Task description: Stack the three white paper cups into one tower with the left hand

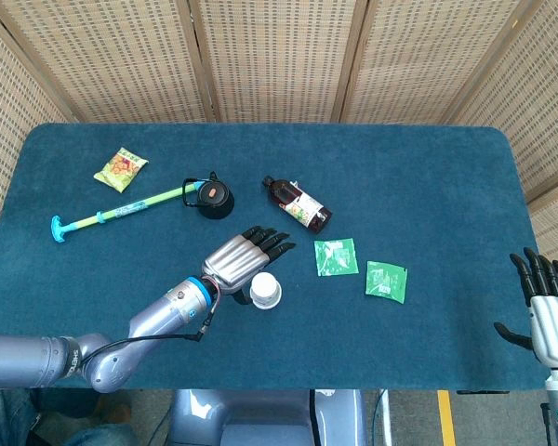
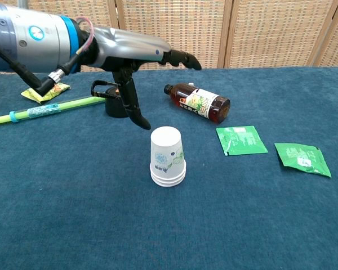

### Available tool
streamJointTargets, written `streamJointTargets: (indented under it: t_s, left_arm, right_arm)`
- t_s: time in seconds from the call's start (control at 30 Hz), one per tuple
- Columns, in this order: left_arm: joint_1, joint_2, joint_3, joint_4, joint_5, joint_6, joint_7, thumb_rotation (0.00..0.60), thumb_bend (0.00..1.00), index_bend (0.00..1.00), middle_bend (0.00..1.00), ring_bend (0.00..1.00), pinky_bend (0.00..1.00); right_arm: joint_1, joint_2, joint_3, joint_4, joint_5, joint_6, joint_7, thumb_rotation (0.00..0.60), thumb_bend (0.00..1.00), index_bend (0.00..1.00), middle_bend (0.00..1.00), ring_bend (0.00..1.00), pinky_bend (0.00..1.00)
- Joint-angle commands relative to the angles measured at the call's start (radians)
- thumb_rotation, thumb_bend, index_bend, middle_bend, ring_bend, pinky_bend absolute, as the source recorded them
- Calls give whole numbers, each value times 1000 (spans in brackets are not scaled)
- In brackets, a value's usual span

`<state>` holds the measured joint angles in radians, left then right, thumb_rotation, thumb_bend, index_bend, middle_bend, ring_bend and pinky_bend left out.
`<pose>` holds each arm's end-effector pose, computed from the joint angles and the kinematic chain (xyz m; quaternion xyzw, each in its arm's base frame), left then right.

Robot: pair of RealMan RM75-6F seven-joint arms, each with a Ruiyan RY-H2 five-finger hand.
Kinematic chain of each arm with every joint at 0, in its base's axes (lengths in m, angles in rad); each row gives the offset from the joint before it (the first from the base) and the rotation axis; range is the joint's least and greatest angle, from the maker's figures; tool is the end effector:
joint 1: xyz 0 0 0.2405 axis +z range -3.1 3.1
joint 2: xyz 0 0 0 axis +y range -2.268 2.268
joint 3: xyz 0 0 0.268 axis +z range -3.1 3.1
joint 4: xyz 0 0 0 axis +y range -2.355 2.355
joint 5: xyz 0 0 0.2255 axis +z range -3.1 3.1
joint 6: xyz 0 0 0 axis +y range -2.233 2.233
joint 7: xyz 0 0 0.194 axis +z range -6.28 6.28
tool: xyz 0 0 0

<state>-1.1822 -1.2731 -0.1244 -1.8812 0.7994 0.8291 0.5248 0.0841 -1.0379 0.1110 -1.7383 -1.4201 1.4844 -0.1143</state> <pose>0.0052 0.3769 -0.0238 -0.8528 -0.2819 -0.3277 0.2931 -0.3136 -0.2441 0.1803 0.5749 -0.3685 0.3749 0.6270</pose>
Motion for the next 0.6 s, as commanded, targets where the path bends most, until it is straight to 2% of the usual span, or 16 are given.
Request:
streamJointTargets:
  t_s: [0.03,0.13,0.3,0.47,0.6]
  left_arm:
    - [33,29,14,-28,51,68,14,600,0,0,0,0,1]
    - [78,56,35,-47,86,153,35,600,0,0,0,0,0]
    - [249,95,114,-75,164,414,69,600,0,0,0,0,0]
    - [434,104,188,-35,282,592,-30,600,0,0,0,0,0]
    - [548,105,237,25,345,671,-115,600,0,0,0,0,0]
  right_arm:
    - [-1,0,-1,0,-1,0,1,600,0,0,0,0,0]
    - [-1,0,-2,1,-3,0,2,600,0,0,0,0,0]
    - [-5,0,-7,1,-20,9,7,600,0,0,0,0,0]
    - [-8,-2,-10,5,-25,13,11,600,0,0,0,0,0]
    - [-9,-5,-11,8,-29,17,10,600,0,0,0,0,0]
